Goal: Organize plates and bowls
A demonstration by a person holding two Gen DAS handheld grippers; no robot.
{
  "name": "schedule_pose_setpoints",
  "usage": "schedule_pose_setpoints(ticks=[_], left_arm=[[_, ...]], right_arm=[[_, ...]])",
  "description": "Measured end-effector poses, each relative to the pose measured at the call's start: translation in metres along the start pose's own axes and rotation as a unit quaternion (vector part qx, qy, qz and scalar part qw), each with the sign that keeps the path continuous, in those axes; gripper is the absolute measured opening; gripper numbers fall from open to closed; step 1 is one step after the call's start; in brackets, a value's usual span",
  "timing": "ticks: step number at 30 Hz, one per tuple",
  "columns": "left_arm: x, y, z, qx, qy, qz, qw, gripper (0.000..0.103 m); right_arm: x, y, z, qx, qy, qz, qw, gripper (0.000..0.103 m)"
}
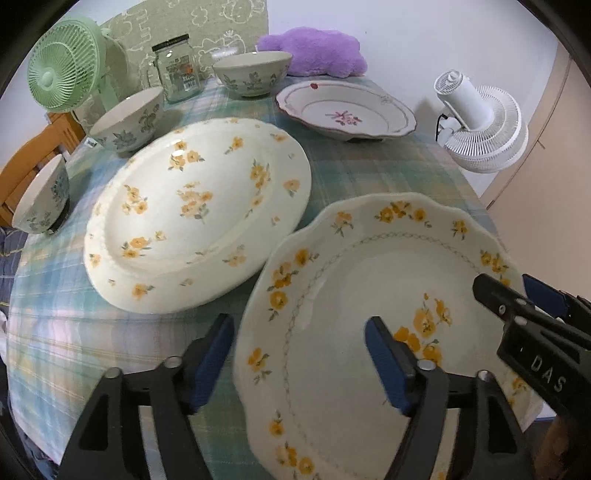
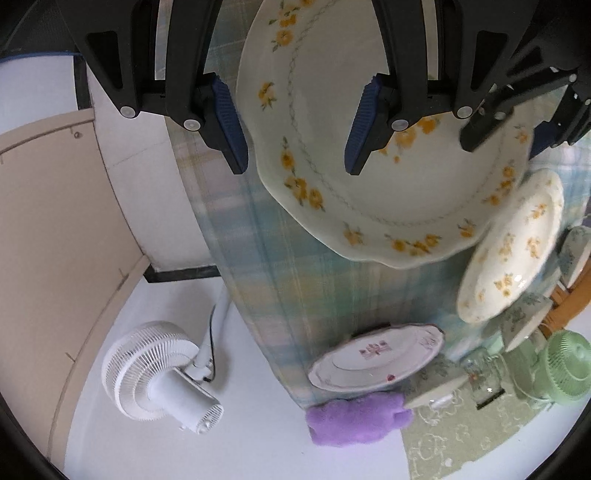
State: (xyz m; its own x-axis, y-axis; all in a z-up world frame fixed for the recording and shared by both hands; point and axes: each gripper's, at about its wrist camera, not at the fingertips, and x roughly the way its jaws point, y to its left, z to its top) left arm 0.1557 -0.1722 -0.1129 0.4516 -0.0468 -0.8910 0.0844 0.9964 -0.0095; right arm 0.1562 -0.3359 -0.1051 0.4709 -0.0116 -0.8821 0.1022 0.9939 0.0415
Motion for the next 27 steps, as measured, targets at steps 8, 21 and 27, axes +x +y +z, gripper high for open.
schedule_pose_setpoints(ticks=[8,21,27], left_arm=[[-0.031,0.029,0.003,-0.016,-0.010,0.007,0.9998,0.088],[-0.049,0.090,0.019,-0.022,-0.037,0.001,0.9991,0.094],[-0.037,0.118,0.036,-0.021,-0.039,-0.007,0.9990,0.094]], right_arm=[[-0.029,0.022,0.007,-0.006,-0.011,0.034,0.999,0.079],[-0.052,0.095,0.020,-0.019,-0.040,0.048,0.998,0.079],[-0.046,0.131,0.033,-0.019,-0.039,0.048,0.998,0.079]])
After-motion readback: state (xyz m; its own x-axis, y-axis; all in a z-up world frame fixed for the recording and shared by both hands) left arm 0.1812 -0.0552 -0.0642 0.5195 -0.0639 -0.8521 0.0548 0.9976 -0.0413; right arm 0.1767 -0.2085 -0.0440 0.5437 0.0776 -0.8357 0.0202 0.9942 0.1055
